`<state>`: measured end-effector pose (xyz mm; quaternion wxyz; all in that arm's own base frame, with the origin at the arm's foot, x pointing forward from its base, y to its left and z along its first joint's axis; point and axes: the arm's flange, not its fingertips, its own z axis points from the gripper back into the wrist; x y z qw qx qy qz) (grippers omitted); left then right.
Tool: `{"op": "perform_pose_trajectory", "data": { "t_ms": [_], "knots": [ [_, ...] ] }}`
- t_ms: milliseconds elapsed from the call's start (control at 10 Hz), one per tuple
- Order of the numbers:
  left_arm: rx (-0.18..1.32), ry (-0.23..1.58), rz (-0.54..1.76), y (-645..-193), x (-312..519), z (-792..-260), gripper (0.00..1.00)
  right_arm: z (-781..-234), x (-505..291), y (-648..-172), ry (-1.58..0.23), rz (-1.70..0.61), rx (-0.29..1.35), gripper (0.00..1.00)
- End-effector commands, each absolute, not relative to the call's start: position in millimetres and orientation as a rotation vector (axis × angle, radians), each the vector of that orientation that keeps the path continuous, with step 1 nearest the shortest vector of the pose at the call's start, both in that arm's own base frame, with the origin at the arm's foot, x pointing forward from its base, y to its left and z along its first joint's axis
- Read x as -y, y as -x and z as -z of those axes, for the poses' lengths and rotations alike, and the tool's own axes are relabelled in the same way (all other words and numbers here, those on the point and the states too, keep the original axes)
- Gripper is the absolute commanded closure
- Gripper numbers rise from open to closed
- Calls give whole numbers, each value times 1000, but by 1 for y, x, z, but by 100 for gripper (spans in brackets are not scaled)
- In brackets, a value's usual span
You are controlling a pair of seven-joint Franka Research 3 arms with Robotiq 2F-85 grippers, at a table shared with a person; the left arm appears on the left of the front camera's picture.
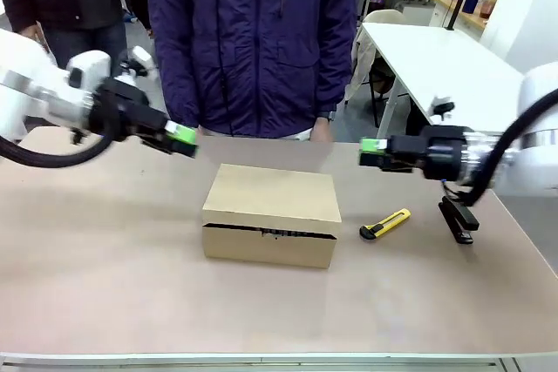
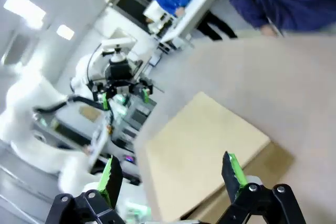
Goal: Pack the item into the box.
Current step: Close the Mailer Box.
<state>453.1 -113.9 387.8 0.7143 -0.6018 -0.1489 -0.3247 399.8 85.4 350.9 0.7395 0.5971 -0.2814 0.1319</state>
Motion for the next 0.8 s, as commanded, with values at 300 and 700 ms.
{"op": "perform_pose_trajectory", "data": {
  "t_ms": [300, 700],
  "knots": [
    [-7, 1454, 16, -457, -53, -409, 0, -380, 86, -340, -1379, 240, 383, 0],
    [-78, 1447, -119, -457, -144, -377, 0, -353, 191, -349, -1389, 409, 274, 0]
  ]
}}
